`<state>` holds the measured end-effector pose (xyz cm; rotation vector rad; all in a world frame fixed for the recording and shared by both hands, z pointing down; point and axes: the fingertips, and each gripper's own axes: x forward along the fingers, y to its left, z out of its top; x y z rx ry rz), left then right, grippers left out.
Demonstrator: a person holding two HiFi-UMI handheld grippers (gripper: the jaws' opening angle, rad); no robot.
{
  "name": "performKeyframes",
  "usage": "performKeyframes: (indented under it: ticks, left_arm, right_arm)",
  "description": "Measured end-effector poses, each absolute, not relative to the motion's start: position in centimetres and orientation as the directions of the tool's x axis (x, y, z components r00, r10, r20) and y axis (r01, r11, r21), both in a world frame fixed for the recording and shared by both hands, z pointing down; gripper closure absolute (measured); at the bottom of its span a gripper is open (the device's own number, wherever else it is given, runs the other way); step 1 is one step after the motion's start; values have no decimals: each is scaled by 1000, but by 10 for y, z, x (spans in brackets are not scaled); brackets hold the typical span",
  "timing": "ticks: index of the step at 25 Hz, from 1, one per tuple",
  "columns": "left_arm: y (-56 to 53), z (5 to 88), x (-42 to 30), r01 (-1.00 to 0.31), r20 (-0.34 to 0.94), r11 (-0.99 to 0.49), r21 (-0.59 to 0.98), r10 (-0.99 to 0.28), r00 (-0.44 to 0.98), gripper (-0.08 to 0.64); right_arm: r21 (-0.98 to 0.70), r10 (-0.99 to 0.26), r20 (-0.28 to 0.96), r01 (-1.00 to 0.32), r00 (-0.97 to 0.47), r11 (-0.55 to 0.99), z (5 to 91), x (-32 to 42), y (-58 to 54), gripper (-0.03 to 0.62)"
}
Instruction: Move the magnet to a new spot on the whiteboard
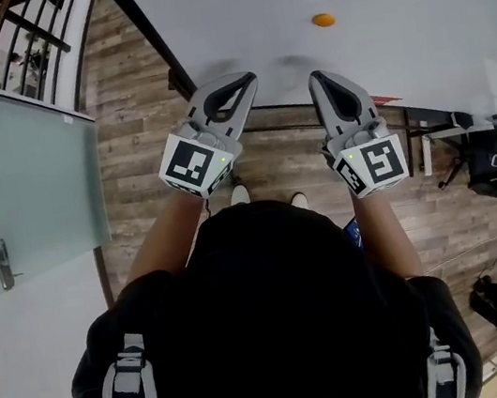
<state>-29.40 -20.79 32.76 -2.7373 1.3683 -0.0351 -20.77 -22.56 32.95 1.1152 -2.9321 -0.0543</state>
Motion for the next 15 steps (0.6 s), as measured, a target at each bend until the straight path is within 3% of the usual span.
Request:
performKeyframes:
  ticks: [7, 15]
  left_arm:
    - [-219, 332, -306, -739, -22, -670, -68, -740, 672, 555]
    - [-222, 330, -309, -679, -28, -731, -75, -679, 734, 555]
  right_arm:
    - [73, -805, -23, -804, -592, 589, 310, -204, -247, 597]
    - [155, -885, -47, -878, -464, 452, 287, -204, -257, 597]
